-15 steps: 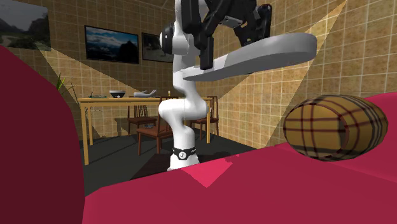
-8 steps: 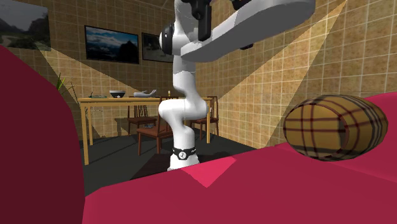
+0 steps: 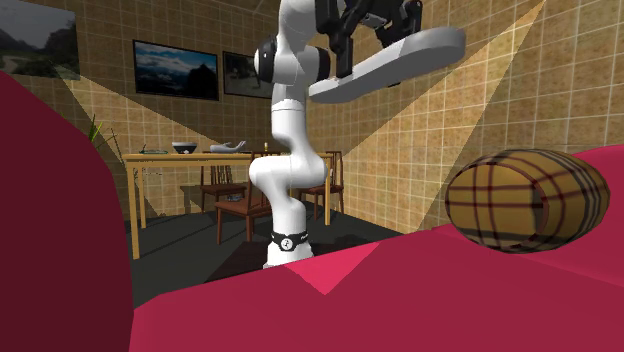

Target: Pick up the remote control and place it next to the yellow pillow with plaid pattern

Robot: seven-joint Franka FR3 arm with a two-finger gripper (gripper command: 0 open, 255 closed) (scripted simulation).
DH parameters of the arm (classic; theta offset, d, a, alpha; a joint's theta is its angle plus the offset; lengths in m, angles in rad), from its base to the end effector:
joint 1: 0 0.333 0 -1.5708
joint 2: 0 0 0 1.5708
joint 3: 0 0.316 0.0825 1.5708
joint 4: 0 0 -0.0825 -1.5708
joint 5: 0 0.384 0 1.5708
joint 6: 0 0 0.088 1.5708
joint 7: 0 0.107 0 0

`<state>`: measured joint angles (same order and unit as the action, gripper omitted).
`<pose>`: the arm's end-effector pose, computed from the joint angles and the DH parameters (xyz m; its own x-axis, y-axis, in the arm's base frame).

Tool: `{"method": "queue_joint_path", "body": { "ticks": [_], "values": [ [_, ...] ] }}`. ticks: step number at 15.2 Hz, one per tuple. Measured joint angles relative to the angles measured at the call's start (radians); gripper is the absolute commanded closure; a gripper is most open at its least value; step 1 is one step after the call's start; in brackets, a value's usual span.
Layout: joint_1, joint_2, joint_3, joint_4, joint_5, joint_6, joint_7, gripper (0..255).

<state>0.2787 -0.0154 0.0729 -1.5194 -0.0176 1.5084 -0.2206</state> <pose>0.5110 0.1857 0.6516 0.8413 0.5405 0.0002 0.5404 -0.8412 0.0192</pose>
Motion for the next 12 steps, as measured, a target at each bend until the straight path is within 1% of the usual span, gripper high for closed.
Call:
{"method": "queue_joint_path", "body": {
  "ticks": [4,5,10,12],
  "values": [
    [0.025,-0.128,0.027,-0.151,0.013,0.023,0.051,255],
    [0.031,-0.175,0.034,-0.208,0.019,0.033,0.064,255],
    [0.063,-0.329,0.073,-0.351,0.048,0.023,0.129,255],
    [0.076,-0.381,0.091,-0.391,0.061,0.013,0.158,255]
  ]
}}
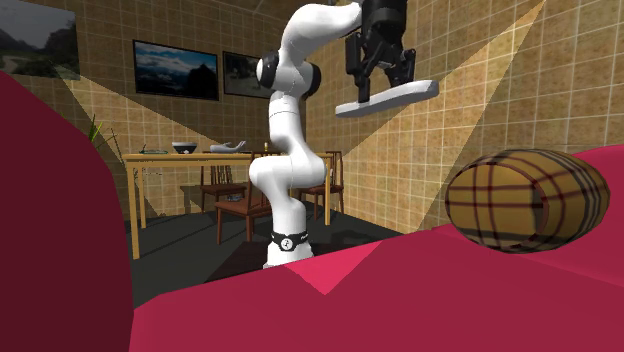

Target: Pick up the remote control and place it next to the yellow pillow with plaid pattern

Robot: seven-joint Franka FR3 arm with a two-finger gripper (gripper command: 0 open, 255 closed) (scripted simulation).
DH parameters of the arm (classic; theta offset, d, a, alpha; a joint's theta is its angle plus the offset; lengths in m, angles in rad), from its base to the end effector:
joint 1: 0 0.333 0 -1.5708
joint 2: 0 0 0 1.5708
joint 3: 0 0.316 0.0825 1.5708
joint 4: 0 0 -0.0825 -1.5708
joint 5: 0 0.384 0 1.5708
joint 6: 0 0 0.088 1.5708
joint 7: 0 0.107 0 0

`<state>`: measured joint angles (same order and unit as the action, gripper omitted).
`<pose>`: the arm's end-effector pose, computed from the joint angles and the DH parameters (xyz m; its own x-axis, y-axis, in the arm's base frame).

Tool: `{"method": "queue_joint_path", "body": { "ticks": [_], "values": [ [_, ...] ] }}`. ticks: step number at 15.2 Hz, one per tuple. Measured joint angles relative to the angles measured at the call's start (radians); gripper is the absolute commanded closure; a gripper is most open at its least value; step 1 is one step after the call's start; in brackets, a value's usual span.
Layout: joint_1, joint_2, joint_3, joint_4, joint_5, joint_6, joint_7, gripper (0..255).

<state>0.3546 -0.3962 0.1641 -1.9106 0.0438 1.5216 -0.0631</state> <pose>0.3580 0.2270 0.6511 0.8410 0.5410 0.0011 0.5408 -0.8409 0.0194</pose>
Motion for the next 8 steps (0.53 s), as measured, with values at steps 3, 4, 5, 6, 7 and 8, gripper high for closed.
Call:
{"method": "queue_joint_path", "body": {
  "ticks": [3,4,5,6,7,8],
  "values": [
    [0.022,-0.083,0.03,-0.059,0.026,-0.021,0.046,255],
    [0.028,-0.112,0.037,-0.085,0.035,-0.025,0.056,255],
    [0.036,-0.139,0.047,-0.107,0.044,-0.029,0.071,255],
    [0.045,-0.158,0.063,-0.119,0.056,-0.034,0.093,255],
    [0.052,-0.178,0.075,-0.131,0.066,-0.04,0.11,255],
    [0.06,-0.199,0.087,-0.139,0.077,-0.052,0.127,255]
  ]
}}
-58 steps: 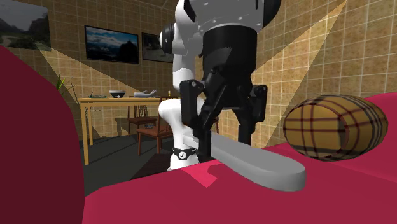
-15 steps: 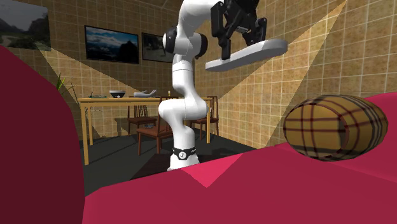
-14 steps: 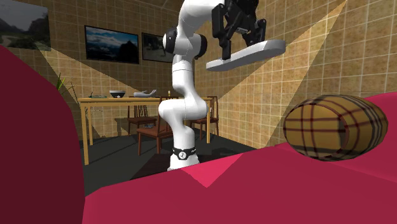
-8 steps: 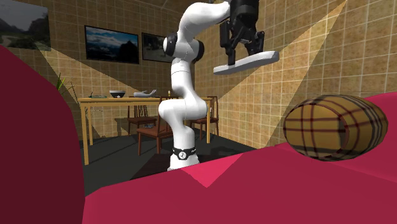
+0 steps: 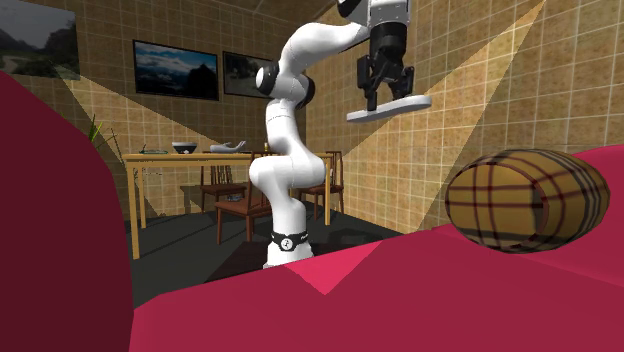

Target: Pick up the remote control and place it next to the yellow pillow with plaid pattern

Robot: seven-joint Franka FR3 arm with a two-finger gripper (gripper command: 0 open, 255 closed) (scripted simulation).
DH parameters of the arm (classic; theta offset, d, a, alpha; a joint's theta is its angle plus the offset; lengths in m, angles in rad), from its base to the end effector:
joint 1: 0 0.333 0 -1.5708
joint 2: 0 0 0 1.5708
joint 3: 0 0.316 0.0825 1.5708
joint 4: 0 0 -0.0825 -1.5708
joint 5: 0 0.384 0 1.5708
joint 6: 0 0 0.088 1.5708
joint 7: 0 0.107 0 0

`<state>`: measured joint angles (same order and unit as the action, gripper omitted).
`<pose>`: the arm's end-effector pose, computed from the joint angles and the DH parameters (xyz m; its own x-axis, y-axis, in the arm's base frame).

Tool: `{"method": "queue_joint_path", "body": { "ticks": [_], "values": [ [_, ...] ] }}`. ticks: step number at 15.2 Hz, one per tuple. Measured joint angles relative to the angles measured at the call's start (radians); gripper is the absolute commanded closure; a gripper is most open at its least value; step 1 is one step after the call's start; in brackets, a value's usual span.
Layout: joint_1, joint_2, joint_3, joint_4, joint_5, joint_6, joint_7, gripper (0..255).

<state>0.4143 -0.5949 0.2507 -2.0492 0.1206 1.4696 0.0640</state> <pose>0.2558 0.2564 0.6524 0.8411 0.5409 0.0009 0.5408 -0.8409 0.0195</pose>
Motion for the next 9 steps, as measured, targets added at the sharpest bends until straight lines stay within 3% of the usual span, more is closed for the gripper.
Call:
{"method": "queue_joint_path", "body": {
  "ticks": [9],
  "values": [
    [0.062,-0.16,0.092,-0.093,0.094,-0.052,0.128,255]
  ]
}}
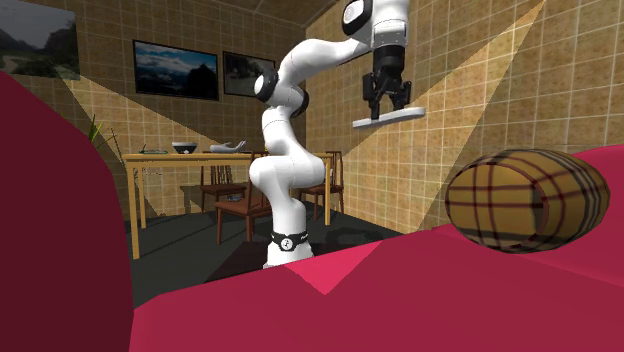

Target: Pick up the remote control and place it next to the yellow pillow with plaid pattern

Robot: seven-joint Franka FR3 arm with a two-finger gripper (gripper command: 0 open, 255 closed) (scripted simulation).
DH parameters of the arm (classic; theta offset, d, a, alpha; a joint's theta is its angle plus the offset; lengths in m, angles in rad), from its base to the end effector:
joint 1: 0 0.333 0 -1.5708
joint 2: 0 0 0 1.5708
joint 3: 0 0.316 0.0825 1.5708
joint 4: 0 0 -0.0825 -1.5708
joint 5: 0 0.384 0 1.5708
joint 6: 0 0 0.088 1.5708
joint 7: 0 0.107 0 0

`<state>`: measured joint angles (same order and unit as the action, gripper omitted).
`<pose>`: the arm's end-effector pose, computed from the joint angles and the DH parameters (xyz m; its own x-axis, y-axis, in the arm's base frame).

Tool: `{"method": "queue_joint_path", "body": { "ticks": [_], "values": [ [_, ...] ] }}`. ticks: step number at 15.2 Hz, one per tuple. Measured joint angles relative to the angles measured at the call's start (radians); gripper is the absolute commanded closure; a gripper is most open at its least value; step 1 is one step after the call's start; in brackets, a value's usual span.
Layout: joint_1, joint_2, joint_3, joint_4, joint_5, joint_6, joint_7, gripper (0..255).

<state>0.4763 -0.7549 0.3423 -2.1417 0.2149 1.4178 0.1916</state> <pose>0.1617 0.2791 0.6459 0.8412 0.5408 0.0009 0.5407 -0.8410 0.0198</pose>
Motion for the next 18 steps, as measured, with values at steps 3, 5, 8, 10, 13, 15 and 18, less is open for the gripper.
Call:
{"method": "queue_joint_path", "body": {
  "ticks": [3,5,8,10,13,15,18],
  "values": [
    [0.005,-0.018,0.008,-0.053,0.009,0.036,0.0,255],
    [0.008,-0.026,0.012,-0.082,0.013,0.056,0.0,255],
    [0.012,-0.041,0.018,-0.132,0.021,0.091,-0.002,255],
    [0.015,-0.05,0.022,-0.165,0.026,0.115,-0.004,255],
    [0.02,-0.062,0.03,-0.211,0.034,0.15,-0.005,255],
    [0.021,-0.063,0.035,-0.236,0.038,0.174,-0.007,255],
    [0.024,-0.067,0.043,-0.279,0.045,0.212,-0.009,255]
  ]
}}
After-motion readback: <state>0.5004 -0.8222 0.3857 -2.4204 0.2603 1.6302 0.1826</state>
